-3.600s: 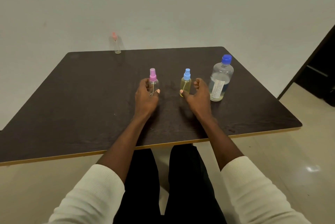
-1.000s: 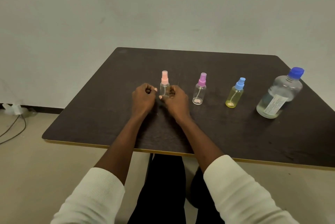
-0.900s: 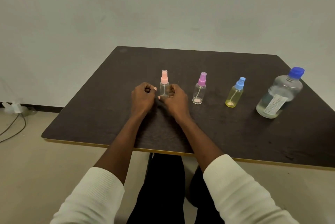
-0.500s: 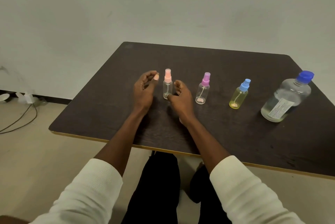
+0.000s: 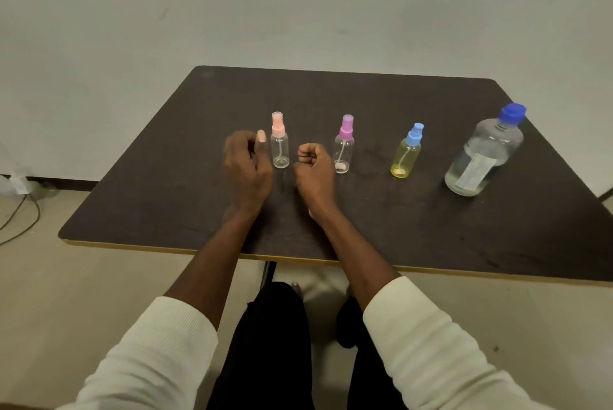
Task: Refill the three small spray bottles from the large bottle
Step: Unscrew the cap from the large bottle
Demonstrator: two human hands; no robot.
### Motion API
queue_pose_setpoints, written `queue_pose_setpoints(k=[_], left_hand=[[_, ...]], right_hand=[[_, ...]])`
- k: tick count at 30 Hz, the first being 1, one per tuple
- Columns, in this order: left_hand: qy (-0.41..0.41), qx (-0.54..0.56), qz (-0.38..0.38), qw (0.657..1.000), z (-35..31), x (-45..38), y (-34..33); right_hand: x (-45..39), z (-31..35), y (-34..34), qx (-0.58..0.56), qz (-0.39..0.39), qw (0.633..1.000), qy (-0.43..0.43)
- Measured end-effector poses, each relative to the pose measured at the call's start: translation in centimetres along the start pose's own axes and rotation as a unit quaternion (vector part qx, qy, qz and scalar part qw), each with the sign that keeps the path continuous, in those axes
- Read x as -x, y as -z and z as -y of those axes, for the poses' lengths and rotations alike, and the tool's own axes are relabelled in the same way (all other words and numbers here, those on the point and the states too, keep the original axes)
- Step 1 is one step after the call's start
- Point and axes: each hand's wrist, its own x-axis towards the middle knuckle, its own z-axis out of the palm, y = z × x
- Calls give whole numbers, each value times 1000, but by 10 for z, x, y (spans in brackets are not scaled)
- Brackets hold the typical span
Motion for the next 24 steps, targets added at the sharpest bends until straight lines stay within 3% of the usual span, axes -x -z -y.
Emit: queue_pose_setpoints(k=[3,7,14,17,20,24], left_hand=[[-83,-42,65,993,-11,19,0],[-79,15,79,994,-43,53,-2],[-40,177,175,968,-127,112,-62],[20,214,232,949,-158,127,-103],[81,208,281,933,-175,132,-141],[106,191,324,920,-181,128,-180]], right_hand=[[15,-1,15,24,1,1000,7],[38,4,45,58,-18,997,52],[51,48,153,68,-214,961,160],[38,65,220,86,-293,938,165],[17,76,273,135,-295,931,168],[-13,86,301,240,-221,931,165]])
